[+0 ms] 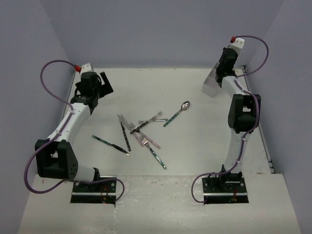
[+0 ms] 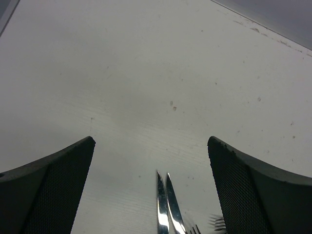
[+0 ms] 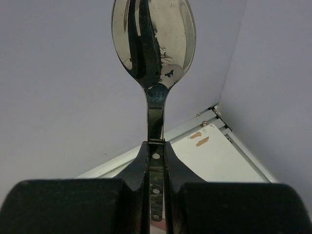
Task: Sort the eating utensils into containers
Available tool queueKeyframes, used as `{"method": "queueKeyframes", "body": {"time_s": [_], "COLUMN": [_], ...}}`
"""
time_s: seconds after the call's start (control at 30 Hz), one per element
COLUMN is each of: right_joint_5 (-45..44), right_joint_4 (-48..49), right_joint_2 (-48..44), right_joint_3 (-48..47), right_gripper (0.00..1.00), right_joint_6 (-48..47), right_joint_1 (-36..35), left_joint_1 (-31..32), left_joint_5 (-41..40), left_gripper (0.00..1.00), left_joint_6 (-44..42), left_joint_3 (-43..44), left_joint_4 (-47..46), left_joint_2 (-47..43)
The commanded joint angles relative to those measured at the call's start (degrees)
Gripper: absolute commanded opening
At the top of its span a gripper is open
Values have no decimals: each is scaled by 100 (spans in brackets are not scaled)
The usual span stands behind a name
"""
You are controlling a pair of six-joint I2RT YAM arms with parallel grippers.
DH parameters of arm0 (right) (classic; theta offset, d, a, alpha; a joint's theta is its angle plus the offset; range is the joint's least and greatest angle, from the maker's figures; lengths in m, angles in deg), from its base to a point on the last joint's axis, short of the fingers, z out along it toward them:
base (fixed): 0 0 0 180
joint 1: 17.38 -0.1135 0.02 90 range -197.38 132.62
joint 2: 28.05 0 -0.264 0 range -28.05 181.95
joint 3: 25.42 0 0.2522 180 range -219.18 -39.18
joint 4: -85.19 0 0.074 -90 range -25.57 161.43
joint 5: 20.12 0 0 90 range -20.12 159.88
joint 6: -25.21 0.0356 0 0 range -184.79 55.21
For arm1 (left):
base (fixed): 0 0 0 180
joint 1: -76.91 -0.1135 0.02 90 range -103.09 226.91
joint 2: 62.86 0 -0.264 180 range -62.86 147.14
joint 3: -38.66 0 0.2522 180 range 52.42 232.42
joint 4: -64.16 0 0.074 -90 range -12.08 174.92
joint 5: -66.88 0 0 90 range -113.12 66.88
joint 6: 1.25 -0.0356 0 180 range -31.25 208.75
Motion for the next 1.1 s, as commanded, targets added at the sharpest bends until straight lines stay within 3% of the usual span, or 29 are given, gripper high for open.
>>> {"method": "queueKeyframes", "body": {"time_s": [0.0, 0.2, 0.53, 0.73, 0.8, 1.07], "right_joint_5": [-7, 10, -68, 133, 265, 546], "right_joint_4": [413, 404, 422, 335, 107, -1086], "right_joint_2": [-168, -229, -492, -1133, -1327, -2127], "right_joint_3": [-45, 157, 640, 1027, 1053, 773], "right_gripper": [3, 5, 19, 47, 64, 81], "right_joint_6": [66, 154, 373, 584, 646, 593], "right_joint_1": [-67, -67, -67, -67, -67, -154], "left_joint_1": [-16, -16, -16, -16, -16, -16], "left_joint_5": [-31, -57, -118, -22, 31, 207], "left_gripper": [100, 100, 100, 100, 100, 100], "left_joint_6": [-121, -130, -183, -174, -165, -139], "left_joint_3": [233, 206, 197, 188, 153, -49], "left_joint_4": [-55, -29, -2, -20, -46, -195], "left_joint_2": [50, 42, -11, -90, -134, -380]}}
